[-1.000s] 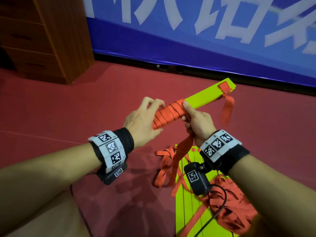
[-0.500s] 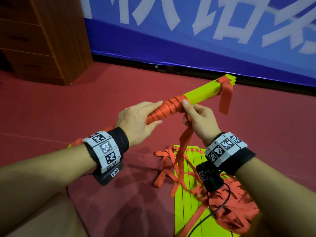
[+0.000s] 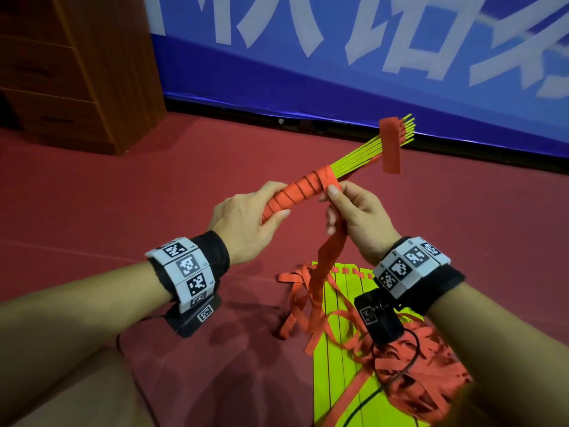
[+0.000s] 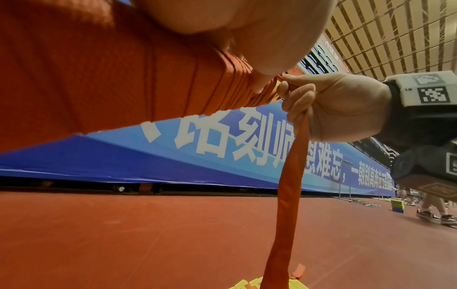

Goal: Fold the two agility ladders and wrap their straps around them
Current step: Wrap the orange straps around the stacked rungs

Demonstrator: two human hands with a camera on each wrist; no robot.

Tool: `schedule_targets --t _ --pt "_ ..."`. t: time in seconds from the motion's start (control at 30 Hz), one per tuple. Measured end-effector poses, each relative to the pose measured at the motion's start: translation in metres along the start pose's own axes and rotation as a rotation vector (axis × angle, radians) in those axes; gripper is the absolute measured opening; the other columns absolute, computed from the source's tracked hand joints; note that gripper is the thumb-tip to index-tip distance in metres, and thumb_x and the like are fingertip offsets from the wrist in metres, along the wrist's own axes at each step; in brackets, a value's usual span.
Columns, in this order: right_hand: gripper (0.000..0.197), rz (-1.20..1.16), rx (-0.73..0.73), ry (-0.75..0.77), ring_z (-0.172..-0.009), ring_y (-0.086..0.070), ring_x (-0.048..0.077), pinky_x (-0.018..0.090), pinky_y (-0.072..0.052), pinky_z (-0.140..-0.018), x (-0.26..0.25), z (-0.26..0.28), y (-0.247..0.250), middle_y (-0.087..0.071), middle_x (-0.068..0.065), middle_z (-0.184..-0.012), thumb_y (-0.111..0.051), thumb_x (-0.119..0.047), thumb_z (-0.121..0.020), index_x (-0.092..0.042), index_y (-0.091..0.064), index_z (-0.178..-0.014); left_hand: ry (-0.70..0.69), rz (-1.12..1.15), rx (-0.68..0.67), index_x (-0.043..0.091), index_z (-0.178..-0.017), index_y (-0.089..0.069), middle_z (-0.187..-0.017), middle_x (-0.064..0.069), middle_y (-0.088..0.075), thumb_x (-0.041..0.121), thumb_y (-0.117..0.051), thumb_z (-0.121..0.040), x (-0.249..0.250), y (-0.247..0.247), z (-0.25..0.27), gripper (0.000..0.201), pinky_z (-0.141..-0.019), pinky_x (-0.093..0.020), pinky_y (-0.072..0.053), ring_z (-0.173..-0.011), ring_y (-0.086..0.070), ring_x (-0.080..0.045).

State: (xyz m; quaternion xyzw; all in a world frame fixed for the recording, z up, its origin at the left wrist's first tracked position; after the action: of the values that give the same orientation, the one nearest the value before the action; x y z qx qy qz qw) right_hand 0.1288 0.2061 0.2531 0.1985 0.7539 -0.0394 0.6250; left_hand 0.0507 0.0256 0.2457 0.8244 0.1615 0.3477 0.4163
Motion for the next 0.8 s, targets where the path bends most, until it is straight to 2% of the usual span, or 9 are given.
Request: schedule_targets --t 0.13,0.2,0.3,0.37,0.43,0.6,0.8 --pt "0.028 0.011 0.002 -0.018 -0.055 -0.066 0.01 0.021 -0.051 -0.05 0.002 -0.002 -0.001 -0.064 -0.004 -0.06 -0.043 -0.02 -0.109 -0.011 -0.059 -0.088 0.005 -0.027 -0.002 0.037 -0.136 -0.052 -0.081 0.015 -0.054 0.043 -0.055 -0.101 0.0 0.001 0.0 0.036 -0.069 -0.033 -0.039 -0.074 -0.055 -0.02" --pt "0.029 -0.012 0.0 -0.043 -0.052 -0.061 0.008 0.021 -0.051 -0.049 0.005 -0.002 -0.002 -0.063 -0.005 -0.059 -0.041 -0.019 -0.11 -0.01 -0.058 -0.087 0.004 -0.032 -0.007 0.037 -0.136 -0.052 -0.081 0.016 -0.053 0.042 -0.054 -0.101 -0.001 0.001 0.0 0.035 -0.069 -0.033 -0.038 -0.074 -0.051 -0.017" --pt "0.032 -0.012 0.01 -0.055 -0.042 -0.045 0.009 0.02 -0.04 -0.043 0.007 -0.002 -0.001 -0.051 -0.005 -0.055 -0.041 -0.02 -0.11 -0.01 -0.058 -0.085 0.002 -0.017 -0.024 0.037 -0.135 -0.052 -0.08 0.015 -0.056 0.043 -0.053 -0.101 -0.002 0.0 0.0 0.034 -0.069 -0.033 -0.039 -0.073 -0.052 -0.018" --pt "0.032 -0.007 0.021 -0.062 -0.041 -0.034 0.008 0.019 -0.031 -0.041 0.007 -0.003 -0.001 -0.042 -0.002 -0.055 -0.044 -0.023 -0.109 -0.01 -0.058 -0.084 -0.003 -0.007 -0.034 0.036 -0.135 -0.052 -0.08 0.014 -0.058 0.044 -0.053 -0.101 -0.003 -0.001 0.0 0.035 -0.069 -0.033 -0.04 -0.072 -0.054 -0.019" --pt "0.031 -0.007 0.036 -0.063 -0.041 -0.031 0.007 0.017 -0.028 -0.041 0.007 -0.004 0.0 -0.038 0.001 -0.054 -0.049 -0.024 -0.107 -0.01 -0.058 -0.082 -0.013 -0.004 -0.044 0.034 -0.136 -0.052 -0.081 0.012 -0.058 0.043 -0.053 -0.101 -0.002 -0.001 0.0 0.036 -0.069 -0.033 -0.042 -0.071 -0.055 -0.019" --pt "0.035 0.114 0.077 -0.036 -0.037 -0.042 0.009 0.018 -0.036 -0.043 0.01 -0.003 0.009 -0.058 0.0 -0.051 -0.058 -0.027 -0.104 -0.01 -0.064 -0.074 -0.037 -0.006 -0.064 0.032 -0.133 -0.054 -0.078 0.009 -0.06 0.046 -0.052 -0.1 -0.003 -0.001 -0.001 0.036 -0.067 -0.031 -0.043 -0.068 -0.057 -0.019" --pt "0.035 0.085 0.067 -0.036 -0.042 -0.047 0.008 0.018 -0.04 -0.047 0.015 -0.004 0.013 -0.06 -0.003 -0.053 -0.055 -0.024 -0.104 -0.004 -0.067 -0.079 -0.01 0.061 -0.057 0.032 -0.126 -0.059 -0.069 0.011 -0.058 0.045 -0.055 -0.099 -0.004 -0.001 -0.001 0.03 -0.065 -0.029 -0.042 -0.064 -0.059 -0.016"
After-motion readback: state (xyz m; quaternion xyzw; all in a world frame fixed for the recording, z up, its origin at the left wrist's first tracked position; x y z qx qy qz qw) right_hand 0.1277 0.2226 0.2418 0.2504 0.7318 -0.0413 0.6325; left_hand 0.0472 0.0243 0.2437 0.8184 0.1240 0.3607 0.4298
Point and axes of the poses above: each hand's wrist, its own z-axis away from the middle knuckle, its own y-axis out of the back of the hand, x = y × z, the point moved 6 cm from there along -z, towards the middle knuckle
